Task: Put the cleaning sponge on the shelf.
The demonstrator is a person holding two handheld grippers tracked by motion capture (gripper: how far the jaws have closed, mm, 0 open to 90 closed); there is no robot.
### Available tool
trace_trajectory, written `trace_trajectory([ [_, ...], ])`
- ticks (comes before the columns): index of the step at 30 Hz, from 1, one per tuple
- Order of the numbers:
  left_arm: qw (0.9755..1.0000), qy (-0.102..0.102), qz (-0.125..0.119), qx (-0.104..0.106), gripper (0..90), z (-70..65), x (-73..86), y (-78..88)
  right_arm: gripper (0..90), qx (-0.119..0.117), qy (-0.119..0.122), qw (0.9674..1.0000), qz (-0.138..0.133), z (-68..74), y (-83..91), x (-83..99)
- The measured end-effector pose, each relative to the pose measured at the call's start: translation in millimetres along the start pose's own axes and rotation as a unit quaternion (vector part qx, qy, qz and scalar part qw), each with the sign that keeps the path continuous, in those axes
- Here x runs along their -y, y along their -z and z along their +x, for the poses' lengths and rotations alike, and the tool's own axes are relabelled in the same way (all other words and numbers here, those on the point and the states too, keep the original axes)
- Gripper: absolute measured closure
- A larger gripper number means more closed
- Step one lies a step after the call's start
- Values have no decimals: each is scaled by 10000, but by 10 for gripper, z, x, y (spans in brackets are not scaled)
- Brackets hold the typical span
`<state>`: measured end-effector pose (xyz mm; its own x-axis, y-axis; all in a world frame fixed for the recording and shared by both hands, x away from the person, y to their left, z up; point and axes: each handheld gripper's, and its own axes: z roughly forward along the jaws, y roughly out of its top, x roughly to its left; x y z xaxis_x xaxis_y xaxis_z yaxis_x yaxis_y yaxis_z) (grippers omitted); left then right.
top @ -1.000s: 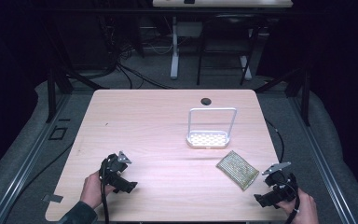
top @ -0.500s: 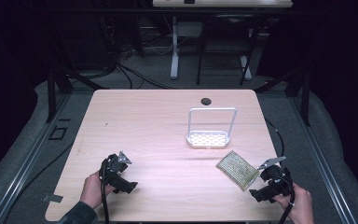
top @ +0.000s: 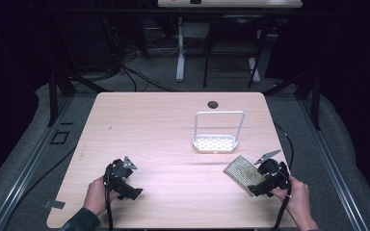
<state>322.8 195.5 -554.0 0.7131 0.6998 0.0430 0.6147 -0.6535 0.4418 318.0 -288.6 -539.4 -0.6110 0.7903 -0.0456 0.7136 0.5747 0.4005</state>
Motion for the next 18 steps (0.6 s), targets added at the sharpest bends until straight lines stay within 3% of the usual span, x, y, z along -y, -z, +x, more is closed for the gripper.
trace_trajectory([
  [5,10000,4,3,1,35,7,5,-1,0,-158,198,9996,150,-14,-135,-71],
  [18,10000,0,11,16,35,9,5,-5,0,-275,363,9984,322,-42,-260,-135],
])
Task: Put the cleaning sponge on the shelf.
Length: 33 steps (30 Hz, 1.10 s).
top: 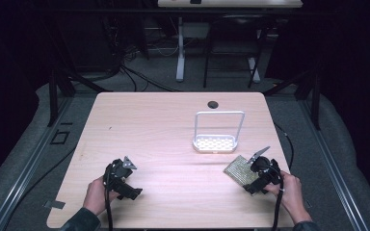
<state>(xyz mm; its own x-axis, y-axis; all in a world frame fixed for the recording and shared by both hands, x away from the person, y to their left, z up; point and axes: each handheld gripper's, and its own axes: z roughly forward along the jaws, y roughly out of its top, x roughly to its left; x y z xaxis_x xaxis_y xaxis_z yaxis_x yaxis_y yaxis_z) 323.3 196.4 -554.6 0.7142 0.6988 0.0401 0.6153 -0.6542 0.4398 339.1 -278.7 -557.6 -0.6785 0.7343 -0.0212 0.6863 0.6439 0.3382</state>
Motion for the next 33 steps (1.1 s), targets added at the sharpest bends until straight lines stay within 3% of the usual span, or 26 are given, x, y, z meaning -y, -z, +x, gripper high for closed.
trace_trajectory([
  [4,10000,7,-5,12,35,-2,1,-1,2,-61,16,9999,111,-7,-69,-3],
  [27,10000,-18,12,-29,38,4,6,7,105,-92,39,9999,111,68,-7,8],
  [33,10000,-41,19,-21,39,3,4,6,162,37,113,9999,47,147,23,-12],
])
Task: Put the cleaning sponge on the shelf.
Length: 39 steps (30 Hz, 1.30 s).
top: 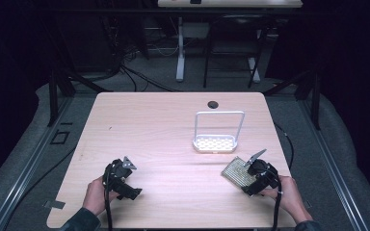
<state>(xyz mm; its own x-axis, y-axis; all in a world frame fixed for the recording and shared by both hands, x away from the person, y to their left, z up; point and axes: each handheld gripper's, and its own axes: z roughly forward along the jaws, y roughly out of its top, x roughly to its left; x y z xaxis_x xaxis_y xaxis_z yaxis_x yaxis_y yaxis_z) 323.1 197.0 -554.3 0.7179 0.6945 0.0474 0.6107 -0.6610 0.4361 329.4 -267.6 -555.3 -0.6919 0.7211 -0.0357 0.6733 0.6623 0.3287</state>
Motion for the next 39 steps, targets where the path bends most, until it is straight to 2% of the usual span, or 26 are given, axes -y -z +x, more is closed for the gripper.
trace_trajectory([
  [2,10000,-1,2,8,39,-3,0,-1,183,-44,-24,9999,-93,6,19,-8],
  [8,10000,6,-5,2,39,0,1,1,220,44,-47,9996,-268,14,104,-15],
  [17,10000,14,-16,-19,46,-13,-2,1,297,185,-270,9976,-614,24,255,-13],
  [27,10000,19,-24,-24,48,-15,-1,5,370,257,-357,9958,-799,55,332,-34],
  [33,10000,6,-1,-34,49,-18,-3,2,370,297,-362,9953,-850,88,358,-92],
  [39,10000,27,22,-21,51,-16,-4,-5,366,391,-474,9944,-860,111,382,-156],
])
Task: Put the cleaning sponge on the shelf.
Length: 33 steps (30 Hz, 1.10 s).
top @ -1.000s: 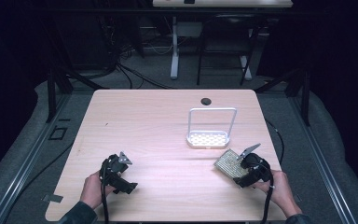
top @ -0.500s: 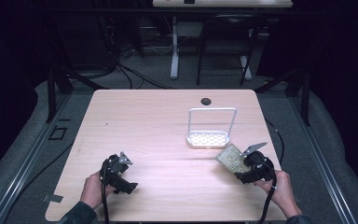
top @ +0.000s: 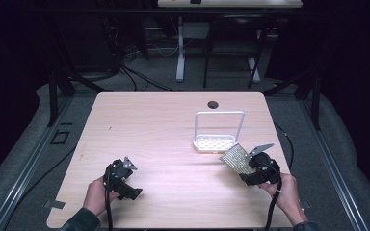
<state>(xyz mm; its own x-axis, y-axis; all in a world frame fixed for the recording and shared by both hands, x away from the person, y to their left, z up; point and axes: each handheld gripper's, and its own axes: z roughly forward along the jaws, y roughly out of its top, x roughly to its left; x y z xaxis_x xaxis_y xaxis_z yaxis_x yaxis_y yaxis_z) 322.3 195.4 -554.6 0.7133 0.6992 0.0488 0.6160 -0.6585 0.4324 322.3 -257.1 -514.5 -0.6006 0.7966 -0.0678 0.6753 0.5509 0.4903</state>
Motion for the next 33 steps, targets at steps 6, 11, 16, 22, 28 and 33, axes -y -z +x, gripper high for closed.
trace_trajectory([
  [6,10000,-13,-8,-13,51,0,-3,-4,368,41,-18,10000,-78,40,15,-82],
  [11,10000,7,-32,10,51,1,-8,-10,368,94,-27,9999,-102,61,5,-125],
  [16,10000,20,-35,6,51,-2,-6,-3,369,181,-58,9996,-208,88,6,-174],
  [22,10000,37,-27,-22,51,0,-3,4,369,196,-54,9995,-244,110,-4,-236],
  [28,9999,83,-90,6,43,9,0,8,367,244,-66,9993,-265,139,-45,-308],
  [33,10000,65,-57,1,43,17,4,10,365,240,-35,9993,-271,164,-85,-375],
])
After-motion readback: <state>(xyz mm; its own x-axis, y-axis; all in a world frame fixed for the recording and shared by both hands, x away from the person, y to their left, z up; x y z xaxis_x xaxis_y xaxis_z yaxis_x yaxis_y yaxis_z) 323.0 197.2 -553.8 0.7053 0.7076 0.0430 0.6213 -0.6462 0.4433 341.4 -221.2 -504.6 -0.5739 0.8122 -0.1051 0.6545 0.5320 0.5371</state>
